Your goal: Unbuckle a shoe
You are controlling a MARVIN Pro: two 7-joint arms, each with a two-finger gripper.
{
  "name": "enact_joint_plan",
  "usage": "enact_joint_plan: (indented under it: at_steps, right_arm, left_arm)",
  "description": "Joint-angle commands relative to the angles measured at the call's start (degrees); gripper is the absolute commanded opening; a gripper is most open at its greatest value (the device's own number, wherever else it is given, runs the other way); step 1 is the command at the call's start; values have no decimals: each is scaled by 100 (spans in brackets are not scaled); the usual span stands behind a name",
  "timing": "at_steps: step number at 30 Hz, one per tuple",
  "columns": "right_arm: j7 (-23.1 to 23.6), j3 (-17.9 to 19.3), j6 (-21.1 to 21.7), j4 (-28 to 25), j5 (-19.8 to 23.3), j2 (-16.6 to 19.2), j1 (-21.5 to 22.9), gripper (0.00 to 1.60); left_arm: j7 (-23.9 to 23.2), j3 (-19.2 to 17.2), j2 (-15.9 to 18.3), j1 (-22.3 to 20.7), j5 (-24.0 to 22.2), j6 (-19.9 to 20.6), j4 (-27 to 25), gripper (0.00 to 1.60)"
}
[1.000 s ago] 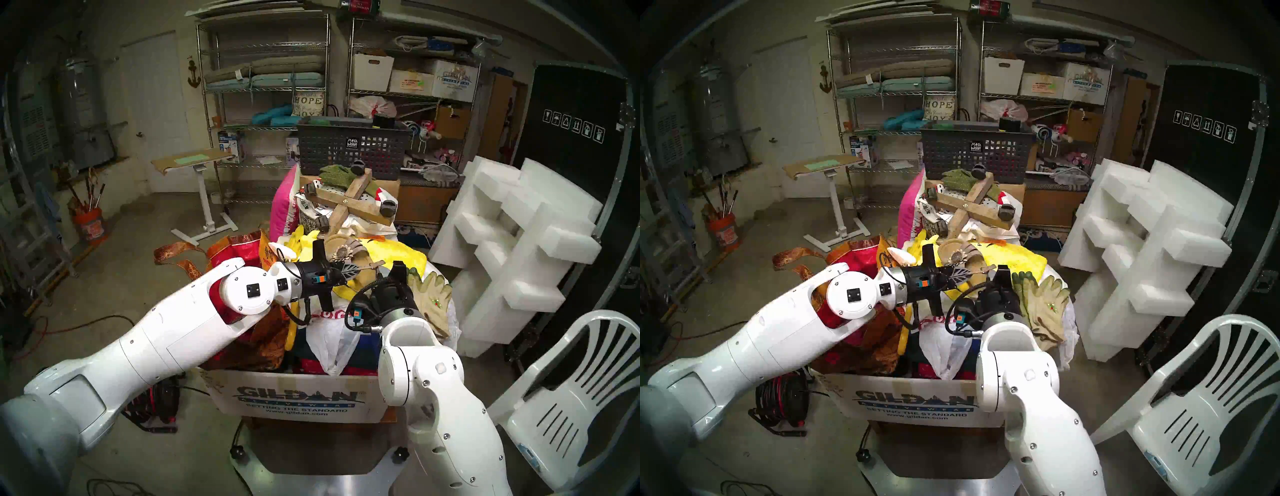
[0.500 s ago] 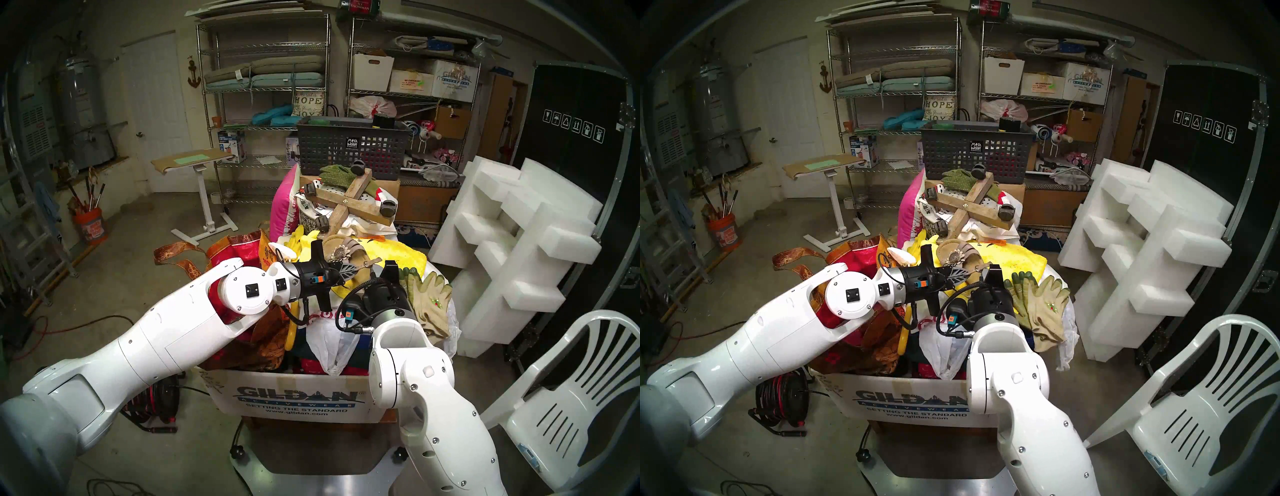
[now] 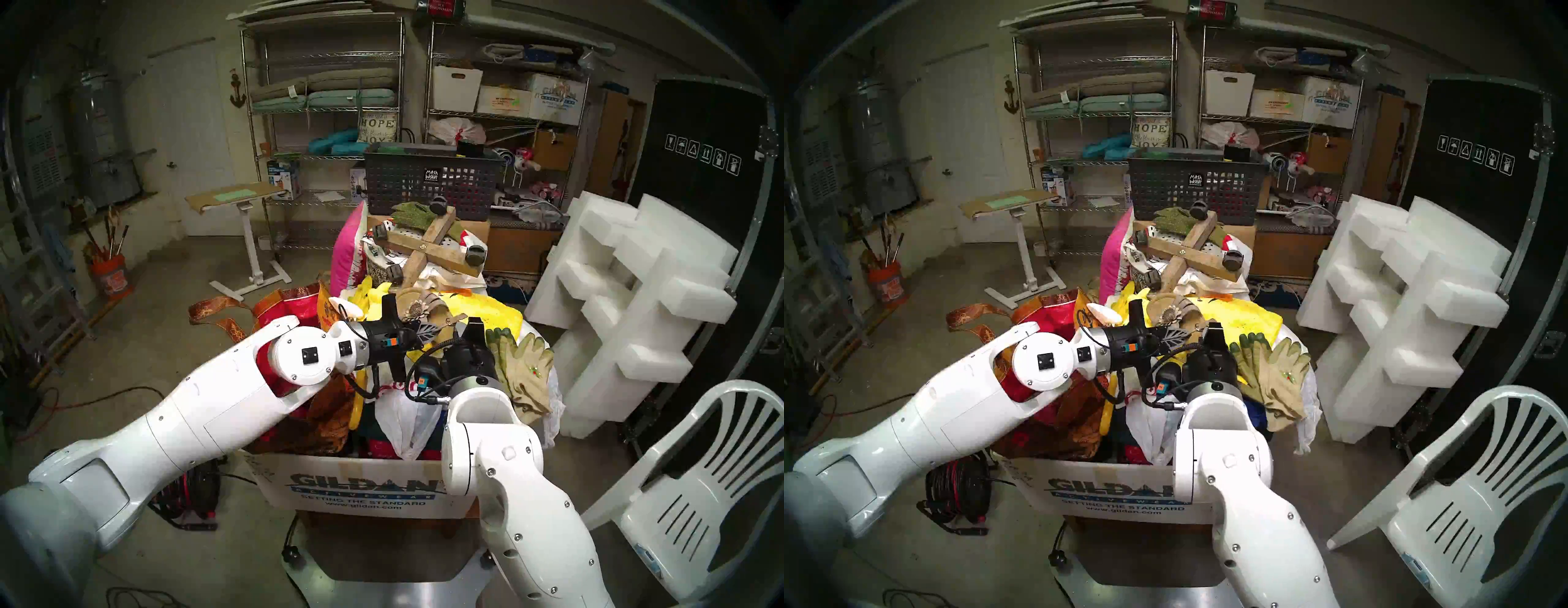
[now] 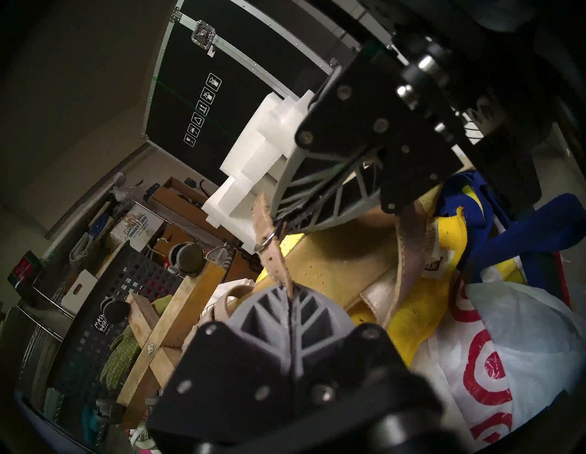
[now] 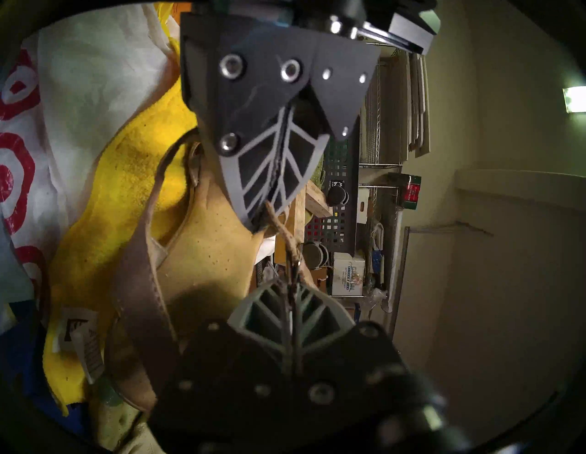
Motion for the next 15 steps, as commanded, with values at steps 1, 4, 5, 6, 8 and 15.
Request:
enact_joint_plan:
  at_steps: [1,4,5,6,8,15]
  right_arm:
    - [138,-288,356,27,-44,-75,392,0]
    - [138,-288,356,27,-44,-75,392,0]
    - [138,-288,356,27,-44,-75,392,0]
    - [134,-357,427,57,-14,-67,432,0]
    - [175,-442,547,63,15,-46,467,0]
    - [370,-644,1021,157,33,-100,697,0]
  left_arm:
    - [22,-65,-19,-73,-24,-71,3,0]
    - [22,-65,-19,-73,-24,-71,3,0]
    - [22,-65,-19,-73,-24,-71,3,0]
    - [18,-66,-17,-73,-28,-77,11,0]
    - [21,-76,-1,-72,-38,-95,34,0]
    - [33,-85,28,-60,-57,-147,83,0]
